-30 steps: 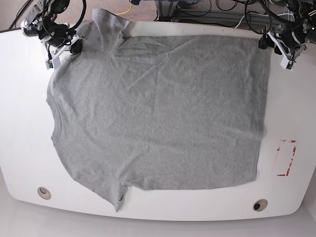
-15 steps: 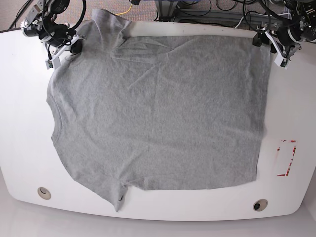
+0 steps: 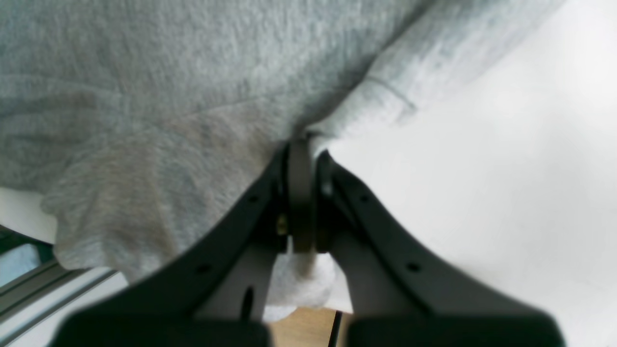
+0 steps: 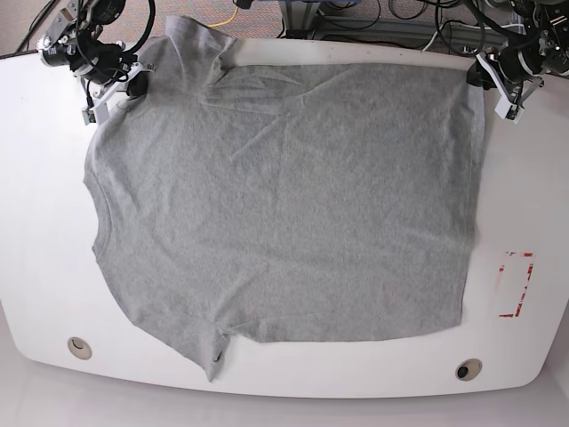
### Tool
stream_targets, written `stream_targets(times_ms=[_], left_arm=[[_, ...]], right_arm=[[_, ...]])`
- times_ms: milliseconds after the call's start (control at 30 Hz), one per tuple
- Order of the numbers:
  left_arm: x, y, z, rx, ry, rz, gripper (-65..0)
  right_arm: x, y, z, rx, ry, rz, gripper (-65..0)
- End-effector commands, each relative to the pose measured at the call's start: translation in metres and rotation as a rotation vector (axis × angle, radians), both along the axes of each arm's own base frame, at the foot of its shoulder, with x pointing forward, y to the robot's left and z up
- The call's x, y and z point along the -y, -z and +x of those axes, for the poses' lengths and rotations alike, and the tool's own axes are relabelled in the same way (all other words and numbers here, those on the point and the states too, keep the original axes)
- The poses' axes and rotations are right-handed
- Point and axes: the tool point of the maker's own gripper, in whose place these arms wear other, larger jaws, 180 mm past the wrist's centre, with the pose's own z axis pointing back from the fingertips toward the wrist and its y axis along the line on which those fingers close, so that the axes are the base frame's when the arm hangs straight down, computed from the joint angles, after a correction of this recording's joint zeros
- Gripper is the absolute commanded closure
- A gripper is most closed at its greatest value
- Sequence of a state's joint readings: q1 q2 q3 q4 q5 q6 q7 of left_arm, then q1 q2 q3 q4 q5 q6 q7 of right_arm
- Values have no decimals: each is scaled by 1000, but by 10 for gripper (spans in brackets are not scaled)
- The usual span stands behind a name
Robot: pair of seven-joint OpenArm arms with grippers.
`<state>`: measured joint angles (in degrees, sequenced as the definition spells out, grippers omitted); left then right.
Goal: Layout the t-shirt on the table in an organized manner, then fold the t-shirt properly
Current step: 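Hold the shoulder corners and pull them apart to stretch the shirt, then lift the shoulder edge with both grippers and fold it over the shirt body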
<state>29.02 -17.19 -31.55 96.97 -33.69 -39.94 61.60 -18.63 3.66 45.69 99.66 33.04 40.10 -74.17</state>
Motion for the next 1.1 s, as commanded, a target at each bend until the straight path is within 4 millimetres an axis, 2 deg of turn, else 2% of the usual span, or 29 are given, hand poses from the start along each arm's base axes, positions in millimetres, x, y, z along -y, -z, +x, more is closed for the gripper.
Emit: stream_targets(times_ms=[0, 200, 500, 600, 733, 1067], left_arm=[[-4, 4, -12, -56, 14, 28, -58], [-3, 1, -9, -45, 21, 29, -43], [0, -19, 7, 28, 57, 63, -39], [1, -21, 8, 35, 63, 66, -7], [0, -24, 10, 46, 63, 73, 0], [-21, -43, 18, 70, 25, 142, 0]], right_arm=[[6, 1, -7, -40, -9, -28, -6], [6, 2, -8, -41, -8, -27, -6], [7, -1, -12, -43, -9, -39, 0], [8, -11, -14, -21, -19, -64, 0], [1, -23, -15, 22, -34, -47, 0], [-20, -44, -21, 111, -52, 67, 0]])
